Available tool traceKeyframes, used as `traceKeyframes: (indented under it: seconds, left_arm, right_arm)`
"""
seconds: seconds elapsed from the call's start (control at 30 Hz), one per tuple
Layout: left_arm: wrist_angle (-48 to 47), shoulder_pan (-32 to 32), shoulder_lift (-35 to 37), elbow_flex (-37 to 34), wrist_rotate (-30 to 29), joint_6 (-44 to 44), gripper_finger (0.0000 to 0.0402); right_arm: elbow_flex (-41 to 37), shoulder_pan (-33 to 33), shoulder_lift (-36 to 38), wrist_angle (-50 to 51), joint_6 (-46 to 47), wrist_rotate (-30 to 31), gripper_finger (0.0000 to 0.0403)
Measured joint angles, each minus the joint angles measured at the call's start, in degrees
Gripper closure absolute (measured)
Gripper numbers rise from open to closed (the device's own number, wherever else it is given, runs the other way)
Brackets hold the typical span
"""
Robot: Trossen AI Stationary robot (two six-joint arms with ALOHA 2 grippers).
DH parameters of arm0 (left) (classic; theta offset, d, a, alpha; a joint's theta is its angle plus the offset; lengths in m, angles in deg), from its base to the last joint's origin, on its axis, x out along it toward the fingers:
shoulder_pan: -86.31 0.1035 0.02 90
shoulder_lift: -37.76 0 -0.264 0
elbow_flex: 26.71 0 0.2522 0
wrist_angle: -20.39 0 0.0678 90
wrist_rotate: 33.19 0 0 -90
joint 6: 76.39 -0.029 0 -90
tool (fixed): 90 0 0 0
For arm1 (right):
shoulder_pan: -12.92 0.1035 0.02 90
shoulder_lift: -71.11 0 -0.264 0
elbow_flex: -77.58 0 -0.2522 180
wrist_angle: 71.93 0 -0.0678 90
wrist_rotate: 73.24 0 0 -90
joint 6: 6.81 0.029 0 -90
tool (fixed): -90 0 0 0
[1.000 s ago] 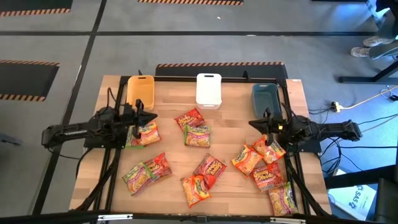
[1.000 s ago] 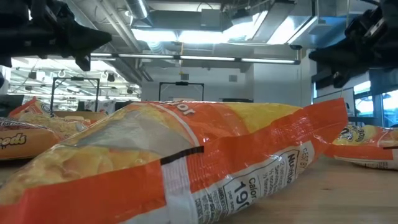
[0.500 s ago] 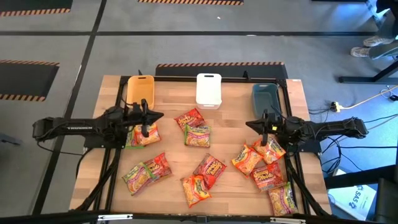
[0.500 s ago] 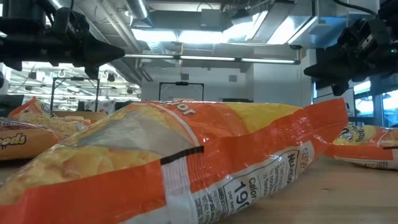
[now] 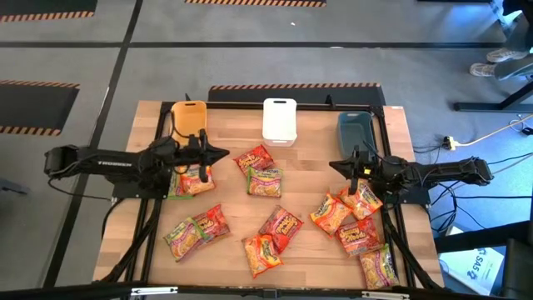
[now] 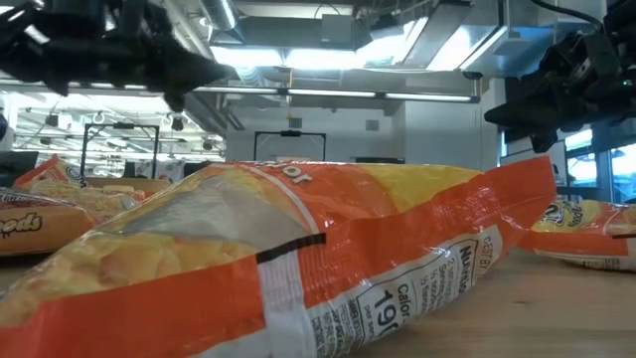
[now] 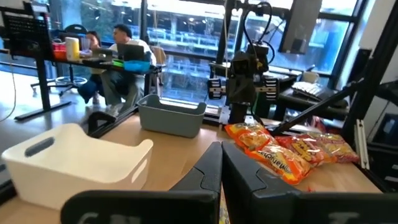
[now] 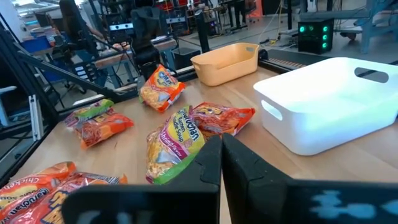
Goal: Sort Maruchan noodles
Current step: Put the green noodle pack into the white bin
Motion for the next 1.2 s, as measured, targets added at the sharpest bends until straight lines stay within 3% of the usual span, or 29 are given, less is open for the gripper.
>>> traceKeyframes:
  seconds: [0.33,0.43,0.77,1.0,1.2]
  left_arm:
    - [8.56,-2.06,-17.78,8.6,-0.61,-4.81,0.0401]
    - [6.97,-1.96,-21.29,11.05,-1.49,-4.76,0.0397]
    - [-0.77,-2.85,-31.67,21.43,1.53,-6.19,0.0294]
    - [-14.9,-3.42,-38.19,31.23,3.27,-4.02,0.0224]
    - [-34.4,-3.44,-43.3,42.5,3.58,-5.07,0.0189]
  right_arm:
    - [0.0,0.0,0.0,0.14,-4.55,1.47,0.0402]
    - [0.0,0.0,0.0,0.17,-4.48,1.49,0.0402]
    - [0.09,0.0,0.0,-3.08,-4.57,0.83,0.0402]
    - [0.09,0.0,0.0,-3.06,-4.55,1.52,0.0396]
    - [0.09,0.0,0.0,-3.04,-4.57,1.65,0.0313]
